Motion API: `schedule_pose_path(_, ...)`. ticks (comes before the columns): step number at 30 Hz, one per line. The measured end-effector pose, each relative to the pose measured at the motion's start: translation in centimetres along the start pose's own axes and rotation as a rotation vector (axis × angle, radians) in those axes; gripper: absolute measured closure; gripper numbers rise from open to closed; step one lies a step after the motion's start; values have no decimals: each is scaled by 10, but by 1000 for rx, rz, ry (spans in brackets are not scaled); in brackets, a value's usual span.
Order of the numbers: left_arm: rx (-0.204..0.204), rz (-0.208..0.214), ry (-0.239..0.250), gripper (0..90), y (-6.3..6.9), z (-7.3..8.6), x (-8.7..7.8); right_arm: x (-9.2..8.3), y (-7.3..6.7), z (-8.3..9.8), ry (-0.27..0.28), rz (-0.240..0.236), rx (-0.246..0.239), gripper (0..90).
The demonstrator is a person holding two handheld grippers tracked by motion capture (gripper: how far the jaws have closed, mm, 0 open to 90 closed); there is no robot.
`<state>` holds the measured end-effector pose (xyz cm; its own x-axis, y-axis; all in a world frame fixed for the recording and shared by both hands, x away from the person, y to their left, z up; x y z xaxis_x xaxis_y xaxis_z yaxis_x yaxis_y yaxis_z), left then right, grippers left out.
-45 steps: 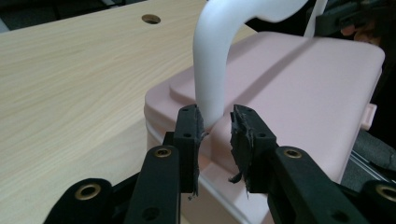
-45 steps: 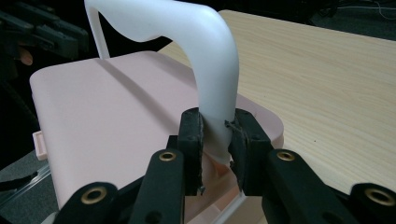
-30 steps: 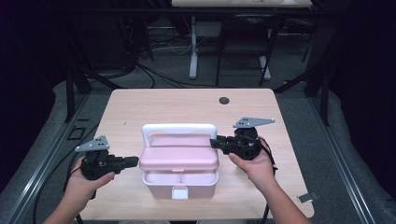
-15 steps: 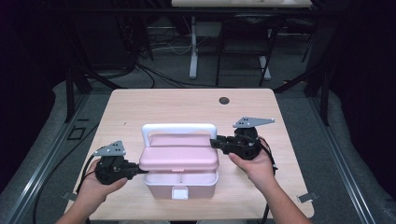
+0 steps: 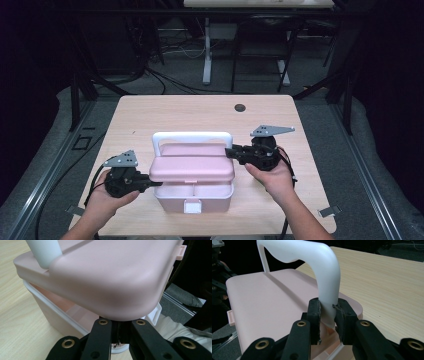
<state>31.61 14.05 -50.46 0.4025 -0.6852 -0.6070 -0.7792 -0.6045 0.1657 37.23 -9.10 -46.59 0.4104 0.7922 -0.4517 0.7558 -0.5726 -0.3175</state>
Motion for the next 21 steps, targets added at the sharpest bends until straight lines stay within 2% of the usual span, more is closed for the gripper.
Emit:
schedule_pose_path(10,3,-7,-4,896,-2,-6,-3,-3,1,-1,11,3,10,710)
schedule_pose_path(21,-4,-14,14,896,-6,-21,-8,-23,4,2,25,28,2,733)
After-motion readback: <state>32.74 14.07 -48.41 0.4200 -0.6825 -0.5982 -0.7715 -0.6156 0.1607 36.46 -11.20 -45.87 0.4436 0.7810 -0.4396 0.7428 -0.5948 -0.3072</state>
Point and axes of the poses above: each handheld gripper's, and its own axes: x roughly forward along the jaws, z roughly out of its underside, y roughly to its right, the point moved 10 cm from there along x, roughly forward along the jaws, and after that the axes turned 7 degrees about -z, right-handed, at the moved point
